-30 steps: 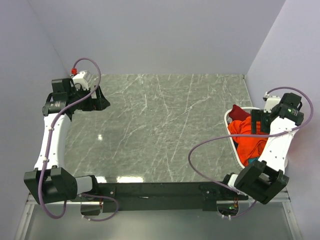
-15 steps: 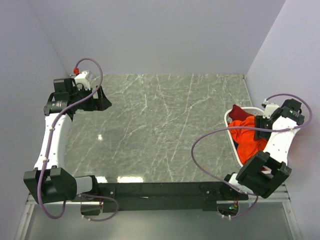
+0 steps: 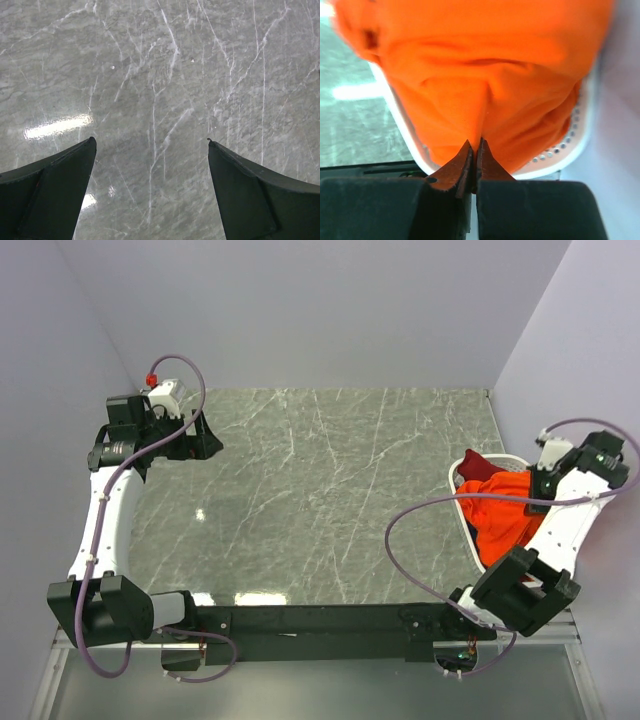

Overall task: Fold and stack the t-shirts
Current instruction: Grab the tshirt from the pile

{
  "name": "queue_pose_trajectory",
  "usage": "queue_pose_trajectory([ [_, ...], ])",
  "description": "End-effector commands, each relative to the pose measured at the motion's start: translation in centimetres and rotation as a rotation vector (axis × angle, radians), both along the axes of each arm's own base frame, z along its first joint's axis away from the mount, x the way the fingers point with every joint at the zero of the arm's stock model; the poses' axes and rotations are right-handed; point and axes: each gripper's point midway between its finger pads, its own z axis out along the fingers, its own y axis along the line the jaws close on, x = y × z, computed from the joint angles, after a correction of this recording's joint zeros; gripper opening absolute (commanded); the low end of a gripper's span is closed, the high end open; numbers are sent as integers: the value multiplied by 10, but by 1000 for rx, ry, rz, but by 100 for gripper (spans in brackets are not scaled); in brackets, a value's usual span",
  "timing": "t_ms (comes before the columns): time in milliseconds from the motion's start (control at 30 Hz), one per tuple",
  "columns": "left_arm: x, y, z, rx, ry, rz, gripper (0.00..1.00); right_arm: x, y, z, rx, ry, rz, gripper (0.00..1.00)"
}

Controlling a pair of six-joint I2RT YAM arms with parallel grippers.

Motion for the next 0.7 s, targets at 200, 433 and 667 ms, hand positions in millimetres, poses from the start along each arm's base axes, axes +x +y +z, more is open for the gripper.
queue_pose_trajectory([
  [200,10,-2,27,-21,-76,11,99,46,34,167,-18,-448,130,0],
  [433,26,4,45,-52,-102,83,99,92,108,258,1,-719,326,0],
  [667,37,13,60,-82,-117,151,99,112,196,361,128,-1098,497,0],
])
